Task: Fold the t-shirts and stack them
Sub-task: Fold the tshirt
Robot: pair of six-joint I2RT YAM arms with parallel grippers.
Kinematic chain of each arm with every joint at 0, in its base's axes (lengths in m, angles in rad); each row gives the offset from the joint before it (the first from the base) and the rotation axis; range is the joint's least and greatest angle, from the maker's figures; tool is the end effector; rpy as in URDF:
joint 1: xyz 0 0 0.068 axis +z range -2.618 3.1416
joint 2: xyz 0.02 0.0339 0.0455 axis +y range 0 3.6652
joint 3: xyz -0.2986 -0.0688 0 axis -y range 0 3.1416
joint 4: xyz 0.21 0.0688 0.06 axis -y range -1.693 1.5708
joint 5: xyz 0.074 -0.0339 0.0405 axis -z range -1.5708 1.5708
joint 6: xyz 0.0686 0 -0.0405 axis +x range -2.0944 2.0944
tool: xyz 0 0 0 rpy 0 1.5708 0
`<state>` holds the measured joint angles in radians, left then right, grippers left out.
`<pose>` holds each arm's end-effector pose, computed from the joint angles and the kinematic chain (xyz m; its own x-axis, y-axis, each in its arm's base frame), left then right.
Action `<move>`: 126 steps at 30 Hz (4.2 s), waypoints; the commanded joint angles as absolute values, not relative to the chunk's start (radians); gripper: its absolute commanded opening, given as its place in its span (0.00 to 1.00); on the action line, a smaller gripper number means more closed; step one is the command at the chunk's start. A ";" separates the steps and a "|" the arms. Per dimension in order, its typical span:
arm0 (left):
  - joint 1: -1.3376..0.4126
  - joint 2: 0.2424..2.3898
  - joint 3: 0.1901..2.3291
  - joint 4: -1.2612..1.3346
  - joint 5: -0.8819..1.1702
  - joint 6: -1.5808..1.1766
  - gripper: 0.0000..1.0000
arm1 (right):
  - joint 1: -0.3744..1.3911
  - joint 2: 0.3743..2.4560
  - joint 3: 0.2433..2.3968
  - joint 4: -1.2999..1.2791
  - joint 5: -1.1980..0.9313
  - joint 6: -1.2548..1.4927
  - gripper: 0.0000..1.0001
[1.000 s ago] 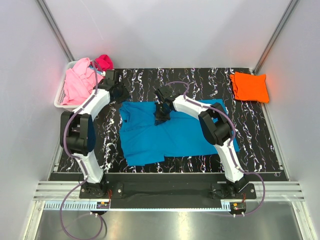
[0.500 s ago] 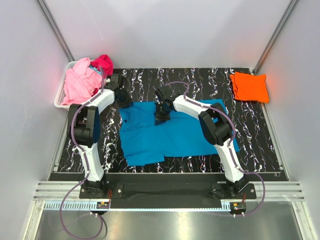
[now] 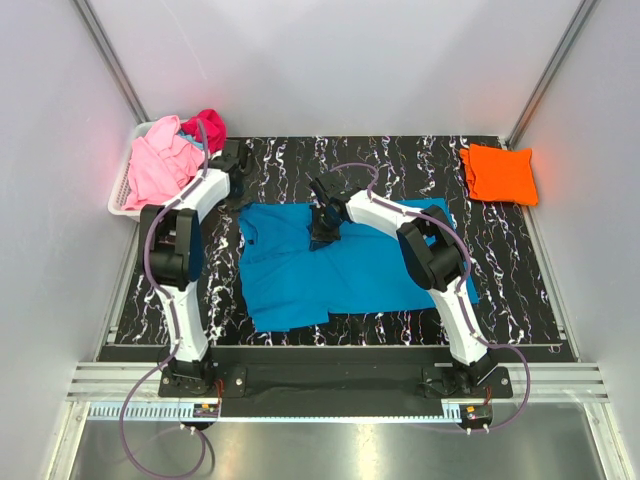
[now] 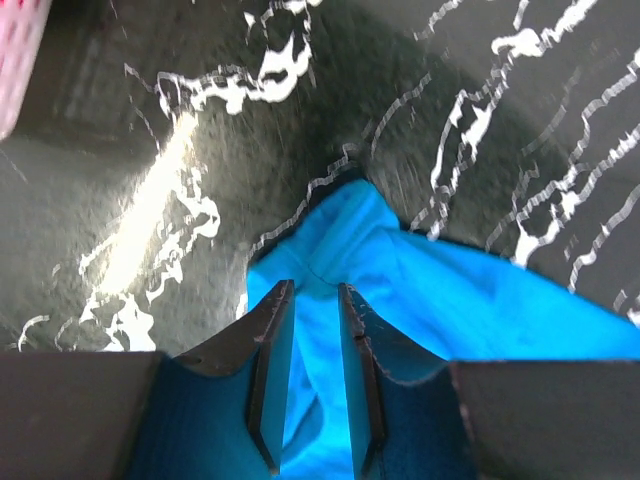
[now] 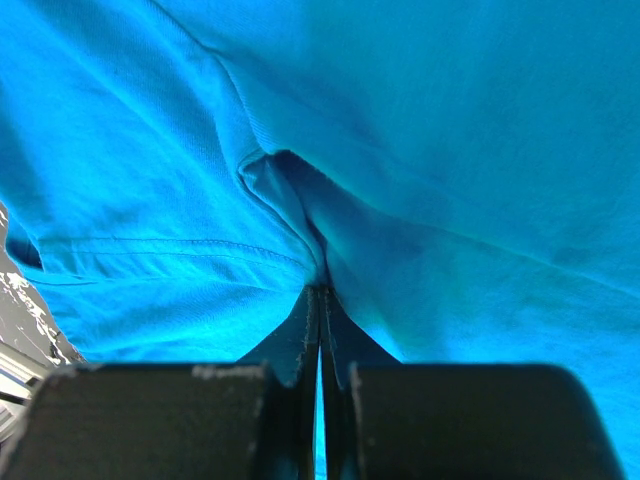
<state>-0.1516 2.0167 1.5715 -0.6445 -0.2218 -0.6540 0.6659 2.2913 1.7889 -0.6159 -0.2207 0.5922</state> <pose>0.4267 -0.0499 0.2217 -0.7239 -0.4898 -0.4859 -0.4961 0.8590 -0.1267 0.3773 0.3155 0.1626 -0.9653 -0.0657 -0.2529 -0.1678 0.8977 0.4074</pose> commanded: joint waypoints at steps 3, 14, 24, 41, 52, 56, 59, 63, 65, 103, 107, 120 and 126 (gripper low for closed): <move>-0.150 2.109 1.654 -0.699 -0.285 -0.644 0.29 | 0.669 2.286 1.752 -0.672 -0.178 0.591 0.00; -0.149 2.201 1.715 -0.796 -0.353 -0.680 0.29 | 0.670 2.221 1.669 -0.726 -0.167 0.600 0.00; -0.149 2.149 1.744 -0.821 -0.318 -0.661 0.29 | 0.669 2.100 1.580 -0.753 -0.118 0.580 0.00; -0.241 1.911 1.592 -0.733 -0.061 -0.624 0.33 | 0.290 2.016 1.624 -0.761 0.003 0.410 0.17; -0.272 1.942 1.477 -0.670 -0.035 -0.647 0.33 | 0.157 2.144 1.694 -0.746 0.023 0.361 0.23; -0.273 1.957 1.456 -0.670 -0.046 -0.652 0.33 | 0.121 2.167 1.681 -0.732 0.020 0.368 0.24; -0.276 1.968 1.434 -0.670 -0.046 -0.658 0.33 | 0.098 2.190 1.687 -0.732 0.021 0.371 0.24; -0.276 1.974 1.401 -0.684 -0.084 -0.678 0.33 | 0.069 2.220 1.700 -0.736 0.026 0.374 0.23; -0.275 1.988 1.399 -0.710 -0.118 -0.683 0.33 | 0.049 2.232 1.707 -0.741 0.025 0.376 0.22; -0.169 2.021 1.697 -0.298 -0.034 -0.563 0.37 | 0.017 2.524 2.553 -0.968 -0.115 0.250 0.31; -0.169 1.826 1.510 -0.232 -0.054 -0.577 0.33 | 0.017 2.403 2.487 -0.951 -0.032 0.267 0.52; -0.287 1.381 0.962 -0.445 -0.090 -0.787 0.37 | 0.023 1.745 1.501 -0.668 -0.184 0.403 0.59; -0.310 1.259 0.681 -0.233 -0.006 -0.890 0.40 | 0.107 1.537 1.229 -0.595 -0.204 0.434 0.59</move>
<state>-0.3153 1.3193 0.7383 -0.3950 -0.0360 -0.8089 0.0574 1.6131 1.2999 -0.6994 -0.1604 0.3996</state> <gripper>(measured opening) 0.394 0.589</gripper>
